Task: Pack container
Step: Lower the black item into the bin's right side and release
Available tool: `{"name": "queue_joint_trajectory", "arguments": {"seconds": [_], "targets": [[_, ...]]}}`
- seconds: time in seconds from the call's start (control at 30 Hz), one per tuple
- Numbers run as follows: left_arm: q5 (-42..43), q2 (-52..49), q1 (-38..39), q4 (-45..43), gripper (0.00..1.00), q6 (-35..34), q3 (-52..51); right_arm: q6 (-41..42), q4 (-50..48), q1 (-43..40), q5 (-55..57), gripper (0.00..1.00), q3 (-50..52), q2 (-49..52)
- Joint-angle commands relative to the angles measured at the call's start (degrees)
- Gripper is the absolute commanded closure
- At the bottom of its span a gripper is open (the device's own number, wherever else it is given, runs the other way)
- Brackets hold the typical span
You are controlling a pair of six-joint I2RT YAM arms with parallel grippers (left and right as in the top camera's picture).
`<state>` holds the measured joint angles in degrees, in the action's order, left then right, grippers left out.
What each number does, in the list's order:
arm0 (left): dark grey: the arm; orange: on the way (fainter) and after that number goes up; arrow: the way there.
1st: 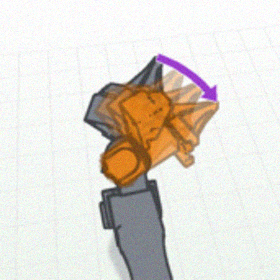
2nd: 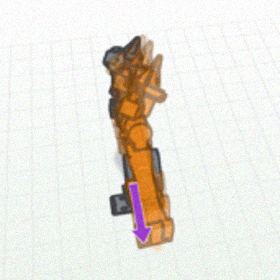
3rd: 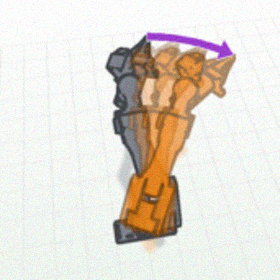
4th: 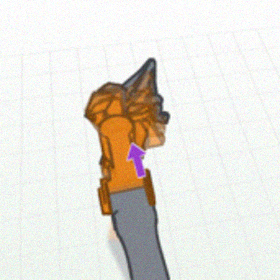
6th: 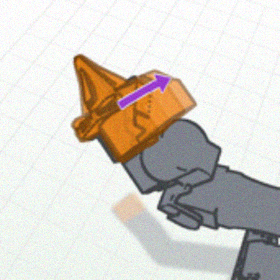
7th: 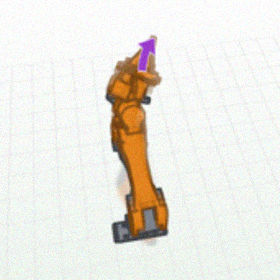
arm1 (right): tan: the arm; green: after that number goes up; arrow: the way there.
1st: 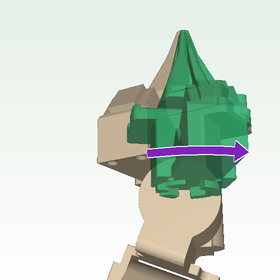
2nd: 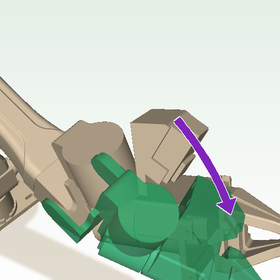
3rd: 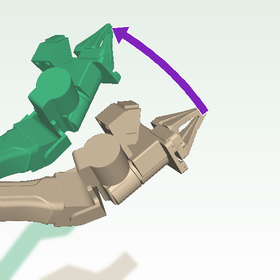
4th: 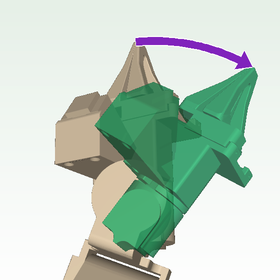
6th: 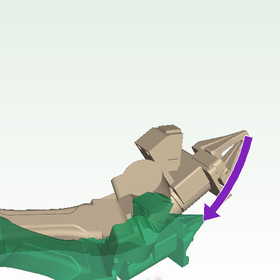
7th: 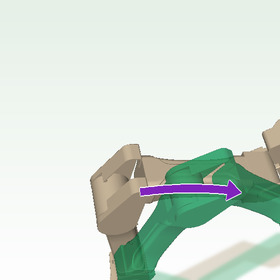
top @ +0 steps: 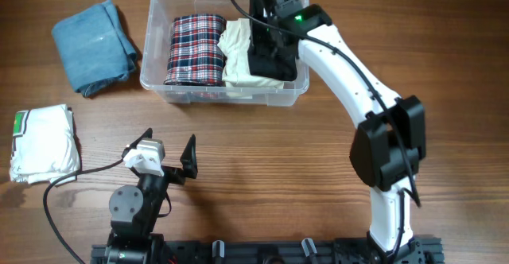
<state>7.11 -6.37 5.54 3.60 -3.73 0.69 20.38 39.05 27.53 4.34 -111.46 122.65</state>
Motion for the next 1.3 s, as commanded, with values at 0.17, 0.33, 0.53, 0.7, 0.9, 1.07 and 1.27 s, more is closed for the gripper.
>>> {"name": "queue_joint_trajectory", "arguments": {"seconds": [0.17,0.33,0.53,0.7,0.9,1.07,1.27], "targets": [[-0.1,0.2,0.2,0.1,0.0,-0.1,-0.4,0.6,-11.9,-0.6,3.3,0.88,0.1,-1.7],[-0.1,0.2,0.2,0.1,0.0,-0.1,-0.4,0.5,-15.3,-0.6,4.7,0.89,0.4,2.9],[-0.1,0.2,0.2,0.1,0.0,-0.1,-0.4,0.9,-13.2,-0.8,4.5,0.89,0.4,9.2],[-0.1,0.2,0.2,0.1,0.0,-0.1,-0.4,2.3,-9.3,-0.8,3.9,0.89,0.4,12.3],[-0.1,0.2,0.2,0.1,0.0,-0.1,-0.4,2.3,-8.2,-0.8,3.3,0.92,0.5,13.3],[-0.1,0.2,0.2,0.1,0.0,-0.1,-0.4,0.1,-9.1,-0.8,6.7,0.92,-0.5,9.1],[-0.1,0.2,0.2,0.1,0.0,-0.1,-0.4,-3.8,-6.9,-0.8,8.9,0.91,-1.2,-2.2]]}}
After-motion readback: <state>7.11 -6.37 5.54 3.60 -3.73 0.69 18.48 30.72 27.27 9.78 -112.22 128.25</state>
